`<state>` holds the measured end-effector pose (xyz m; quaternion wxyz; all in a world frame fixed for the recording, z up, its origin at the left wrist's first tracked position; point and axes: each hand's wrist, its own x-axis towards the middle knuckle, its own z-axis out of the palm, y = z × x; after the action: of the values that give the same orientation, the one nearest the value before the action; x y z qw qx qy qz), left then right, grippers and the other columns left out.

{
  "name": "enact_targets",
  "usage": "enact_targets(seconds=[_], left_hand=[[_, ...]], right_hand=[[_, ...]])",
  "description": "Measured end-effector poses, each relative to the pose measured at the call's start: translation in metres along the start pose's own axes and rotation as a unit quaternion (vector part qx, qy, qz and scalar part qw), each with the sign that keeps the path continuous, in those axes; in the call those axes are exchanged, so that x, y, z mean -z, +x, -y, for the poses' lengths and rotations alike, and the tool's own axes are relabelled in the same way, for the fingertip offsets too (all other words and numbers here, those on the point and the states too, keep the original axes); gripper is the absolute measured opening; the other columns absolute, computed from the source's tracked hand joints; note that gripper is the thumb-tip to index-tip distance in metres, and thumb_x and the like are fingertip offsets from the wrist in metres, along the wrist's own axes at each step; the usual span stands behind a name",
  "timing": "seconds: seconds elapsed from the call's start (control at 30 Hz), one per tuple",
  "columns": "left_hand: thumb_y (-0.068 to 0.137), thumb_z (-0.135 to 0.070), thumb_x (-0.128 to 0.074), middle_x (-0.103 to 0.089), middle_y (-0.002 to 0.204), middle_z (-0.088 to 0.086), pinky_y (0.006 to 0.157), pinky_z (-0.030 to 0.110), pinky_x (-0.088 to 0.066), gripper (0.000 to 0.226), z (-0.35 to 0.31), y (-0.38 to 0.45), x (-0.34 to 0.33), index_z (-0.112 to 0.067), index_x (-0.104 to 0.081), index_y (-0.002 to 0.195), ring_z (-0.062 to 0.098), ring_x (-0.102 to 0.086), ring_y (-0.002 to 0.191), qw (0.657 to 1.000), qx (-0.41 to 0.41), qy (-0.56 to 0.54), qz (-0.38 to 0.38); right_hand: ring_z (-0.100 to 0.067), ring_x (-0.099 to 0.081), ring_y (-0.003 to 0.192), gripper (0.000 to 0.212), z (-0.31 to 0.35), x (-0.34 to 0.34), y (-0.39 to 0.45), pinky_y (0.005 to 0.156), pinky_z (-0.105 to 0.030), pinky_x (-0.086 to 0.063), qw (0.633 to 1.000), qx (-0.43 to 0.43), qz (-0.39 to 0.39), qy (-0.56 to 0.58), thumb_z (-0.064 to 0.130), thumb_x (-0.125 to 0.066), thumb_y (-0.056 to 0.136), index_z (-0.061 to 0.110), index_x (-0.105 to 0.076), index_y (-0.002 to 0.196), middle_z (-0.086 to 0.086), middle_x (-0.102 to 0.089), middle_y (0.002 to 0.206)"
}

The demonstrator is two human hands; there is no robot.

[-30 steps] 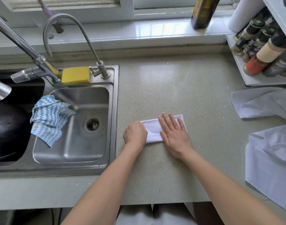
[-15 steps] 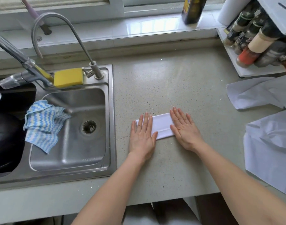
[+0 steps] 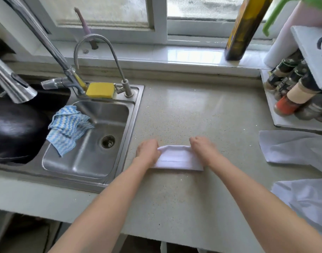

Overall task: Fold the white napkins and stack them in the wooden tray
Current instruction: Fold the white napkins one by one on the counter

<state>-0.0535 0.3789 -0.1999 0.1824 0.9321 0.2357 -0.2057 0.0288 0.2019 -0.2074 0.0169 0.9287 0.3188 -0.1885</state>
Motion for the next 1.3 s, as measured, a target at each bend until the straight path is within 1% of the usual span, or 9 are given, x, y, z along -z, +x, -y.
enact_targets(seconds=[0.17, 0.37, 0.47, 0.57, 0.67, 0.77, 0.97, 1.1, 1.3], left_hand=[[0.086, -0.016, -0.059, -0.043, 0.066, -0.003, 0.05, 0.024, -0.026, 0.026, 0.016, -0.025, 0.007, -0.019, -0.043, 0.065, 0.01, -0.039, 0.059, 0.988, 0.014, -0.136, 0.078], [0.081, -0.01, -0.071, -0.056, 0.073, 0.003, 0.053, 0.021, -0.037, 0.007, 0.098, -0.099, 0.042, -0.009, -0.064, 0.08, 0.013, -0.051, 0.068, 0.927, 0.116, -0.349, -0.072], [0.085, 0.0, -0.065, -0.06, 0.08, 0.014, 0.064, 0.024, -0.052, 0.008, 0.165, -0.156, 0.055, 0.002, -0.065, 0.093, 0.018, -0.057, 0.069, 0.847, 0.174, -0.487, -0.123], [0.085, -0.004, -0.067, -0.059, 0.069, 0.013, 0.076, 0.037, -0.052, 0.014, 0.239, -0.231, 0.05, -0.001, -0.06, 0.074, 0.021, -0.063, 0.074, 0.809, 0.235, -0.493, -0.218], [0.087, -0.009, -0.067, -0.04, 0.055, -0.001, 0.066, 0.029, -0.043, 0.043, 0.312, -0.319, 0.03, -0.015, -0.038, 0.056, 0.016, -0.061, 0.061, 0.756, 0.297, -0.502, -0.297], [0.087, -0.009, -0.067, -0.038, 0.062, 0.0, 0.055, 0.023, -0.046, 0.045, 0.382, -0.418, 0.002, -0.015, -0.034, 0.057, 0.019, -0.061, 0.066, 0.71, 0.342, -0.509, -0.345], [0.09, -0.01, -0.065, -0.057, 0.099, 0.011, 0.086, 0.04, -0.056, 0.007, 0.499, -0.616, -0.043, -0.01, -0.057, 0.089, 0.013, -0.066, 0.075, 0.626, 0.375, -0.561, -0.39], [0.091, -0.01, -0.064, -0.055, 0.128, 0.013, 0.074, 0.024, -0.058, 0.042, 0.551, -0.705, -0.079, 0.0, -0.053, 0.13, 0.021, -0.064, 0.101, 0.576, 0.388, -0.586, -0.416], [0.091, -0.006, -0.062, -0.04, 0.083, 0.003, 0.073, 0.031, -0.059, 0.014, 0.638, -0.788, -0.121, -0.008, -0.05, 0.086, 0.014, -0.058, 0.07, 0.454, 0.433, -0.589, -0.508]], right_hand=[[-0.021, -0.05, 0.08, 0.016, -0.004, 0.016, 0.011, 0.062, -0.026, -0.035, 0.992, 0.005, 0.116, 0.041, 0.003, -0.047, 0.087, 0.003, -0.059, 0.097, -0.015, -0.065, 0.106], [-0.01, -0.058, 0.049, 0.017, 0.074, 0.053, 0.01, 0.045, -0.021, -0.041, 0.959, 0.096, 0.108, 0.243, 0.007, -0.062, 0.084, 0.014, -0.052, 0.072, -0.002, -0.056, 0.068], [-0.014, -0.06, 0.049, 0.024, 0.16, 0.071, 0.004, 0.05, -0.028, -0.055, 0.933, 0.18, 0.101, 0.293, -0.003, -0.066, 0.079, 0.011, -0.05, 0.067, -0.004, -0.052, 0.066], [-0.024, -0.061, 0.057, 0.018, 0.264, 0.066, -0.017, 0.064, -0.047, -0.059, 0.918, 0.229, 0.101, 0.307, -0.006, -0.068, 0.077, 0.005, -0.055, 0.071, -0.006, -0.052, 0.069], [-0.019, -0.063, 0.051, 0.018, 0.374, 0.045, -0.062, 0.057, -0.04, -0.059, 0.914, 0.283, 0.104, 0.269, 0.001, -0.068, 0.079, 0.004, -0.057, 0.066, -0.006, -0.052, 0.065], [-0.011, -0.055, 0.044, 0.024, 0.478, 0.015, -0.124, 0.043, -0.025, -0.051, 0.894, 0.337, 0.116, 0.271, -0.001, -0.067, 0.08, 0.007, -0.054, 0.062, -0.004, -0.048, 0.063], [-0.022, -0.064, 0.074, 0.022, 0.673, -0.042, -0.26, 0.069, -0.035, -0.06, 0.842, 0.455, 0.145, 0.252, 0.007, -0.064, 0.089, 0.015, -0.057, 0.069, -0.007, -0.06, 0.079], [-0.022, -0.069, 0.076, 0.015, 0.774, -0.071, -0.332, 0.056, -0.024, -0.05, 0.822, 0.505, 0.146, 0.22, 0.013, -0.059, 0.092, 0.015, -0.056, 0.077, -0.011, -0.065, 0.082], [-0.019, -0.066, 0.066, 0.014, 0.9, -0.113, -0.398, 0.045, -0.012, -0.041, 0.797, 0.556, 0.169, 0.164, 0.012, -0.055, 0.093, 0.015, -0.054, 0.079, -0.01, -0.061, 0.078]])
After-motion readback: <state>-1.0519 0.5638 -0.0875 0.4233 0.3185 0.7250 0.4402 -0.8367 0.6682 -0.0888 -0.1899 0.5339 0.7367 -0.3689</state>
